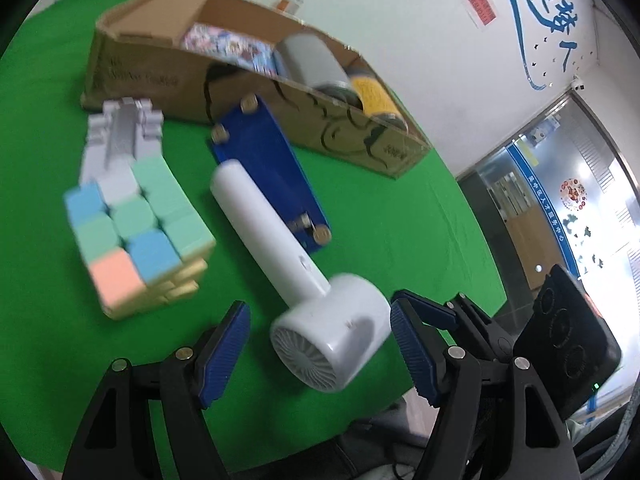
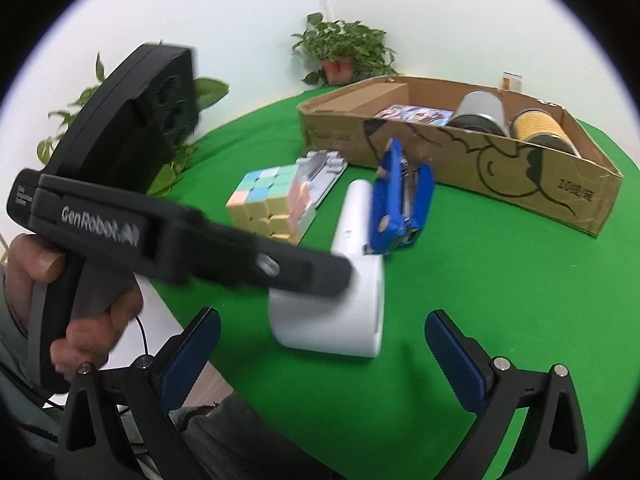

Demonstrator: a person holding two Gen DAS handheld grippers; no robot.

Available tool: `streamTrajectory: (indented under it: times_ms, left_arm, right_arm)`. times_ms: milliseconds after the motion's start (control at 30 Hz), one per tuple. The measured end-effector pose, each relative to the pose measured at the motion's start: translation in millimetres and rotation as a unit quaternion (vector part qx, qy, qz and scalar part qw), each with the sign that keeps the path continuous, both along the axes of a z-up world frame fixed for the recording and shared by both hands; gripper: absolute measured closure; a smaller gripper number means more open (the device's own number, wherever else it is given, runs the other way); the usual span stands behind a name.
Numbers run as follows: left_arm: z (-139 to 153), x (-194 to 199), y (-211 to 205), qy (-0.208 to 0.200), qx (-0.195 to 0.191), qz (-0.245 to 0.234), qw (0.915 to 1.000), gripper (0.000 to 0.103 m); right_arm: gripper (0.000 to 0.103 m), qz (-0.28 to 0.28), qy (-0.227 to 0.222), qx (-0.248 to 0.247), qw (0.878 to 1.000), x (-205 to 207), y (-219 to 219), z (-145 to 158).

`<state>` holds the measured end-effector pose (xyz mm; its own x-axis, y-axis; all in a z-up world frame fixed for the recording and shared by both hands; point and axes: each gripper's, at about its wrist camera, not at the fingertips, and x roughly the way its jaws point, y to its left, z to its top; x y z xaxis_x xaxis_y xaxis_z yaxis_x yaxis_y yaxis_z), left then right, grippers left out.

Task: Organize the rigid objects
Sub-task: 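Grasp the pastel Rubik's cube with the left gripper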

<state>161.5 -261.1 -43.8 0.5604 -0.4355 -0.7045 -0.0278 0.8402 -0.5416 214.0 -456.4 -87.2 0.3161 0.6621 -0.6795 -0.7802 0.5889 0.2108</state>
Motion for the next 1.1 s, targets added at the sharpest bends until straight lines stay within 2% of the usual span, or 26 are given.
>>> streamTrajectory:
  times_ms: [33, 100, 167, 300, 400, 467, 533, 567, 600, 667, 767, 833, 900, 1000, 1100]
  left_arm:
    - [5.9, -2.3, 6.0, -0.008, 0.004, 0.01, 0.9999, 0.024]
    - [17.0, -4.6, 17.9, -0.024, 0.009, 0.027, 0.9993, 0.024]
    - [26.0, -7.2, 29.7, -0.033, -0.002, 0.032, 0.9989, 0.024]
    - [40.2, -15.7, 50.8, -0.049, 0.015, 0.063, 0.9967, 0.024]
    - [45.0, -20.3, 71.8, -0.056, 0.002, 0.082, 0.9951, 0.024]
    - [40.1, -24.2, 86.0, -0.04, 0.007, 0.1, 0.9942, 0.024]
    - [30.8, -22.8, 95.6, -0.026, -0.004, 0.112, 0.9934, 0.026]
    - [27.4, -22.9, 100.9, -0.02, -0.014, 0.115, 0.993, 0.026]
    - [23.3, -19.1, 102.9, -0.017, -0.02, 0.118, 0.9927, 0.028]
    - [14.5, -13.7, 104.3, -0.011, -0.028, 0.12, 0.9924, 0.035]
    - [8.0, -11.5, 107.4, -0.008, -0.035, 0.118, 0.9923, 0.038]
    - [1.8, -5.6, 107.9, 0.0, -0.044, 0.113, 0.9926, 0.053]
    - [-4.3, -1.6, 110.0, 0.01, -0.048, 0.116, 0.992, 0.054]
    - [-10.2, -0.9, 113.3, 0.018, -0.044, 0.12, 0.9917, 0.056]
    - [-14.7, -2.0, 116.6, 0.023, -0.06, 0.119, 0.9909, 0.056]
  right_arm:
    - [0.001, -0.003, 0.003, 0.0, 1.0, 3.2, -0.8, 0.3]
    - [0.001, -0.009, 0.016, 0.003, 1.0, 10.1, -0.6, 0.0]
    - [0.003, -0.01, 0.016, 0.007, 1.0, 10.2, 3.0, 3.6]
    - [0.005, -0.019, -0.039, 0.017, 0.999, -1.9, 10.9, 26.1]
    - [0.005, 0.015, -0.043, 0.043, 0.998, -7.0, 23.7, 42.9]
    - [0.006, 0.048, -0.039, 0.034, 0.998, -8.8, 42.8, 42.9]
    - [0.016, 0.069, -0.031, 0.013, 0.997, -7.5, 60.8, 38.0]
    - [0.028, 0.079, -0.026, -0.002, 0.997, -6.2, 72.0, 35.2]
    - [0.034, 0.085, -0.023, -0.012, 0.996, -5.0, 79.3, 33.6]
    - [0.034, 0.092, -0.02, -0.03, 0.995, -2.9, 91.9, 30.1]
    - [0.039, 0.096, -0.005, -0.042, 0.994, 8.1, 105.5, 25.9]
    - [0.043, 0.096, 0.0, -0.047, 0.994, 11.7, 110.5, 22.5]
    - [0.057, 0.093, 0.008, -0.054, 0.994, 14.7, 115.5, 18.4]
    - [0.06, 0.099, 0.009, -0.04, 0.994, 10.1, 113.8, 20.5]
    - [0.06, 0.109, 0.011, -0.031, 0.994, 4.4, 109.5, 19.8]
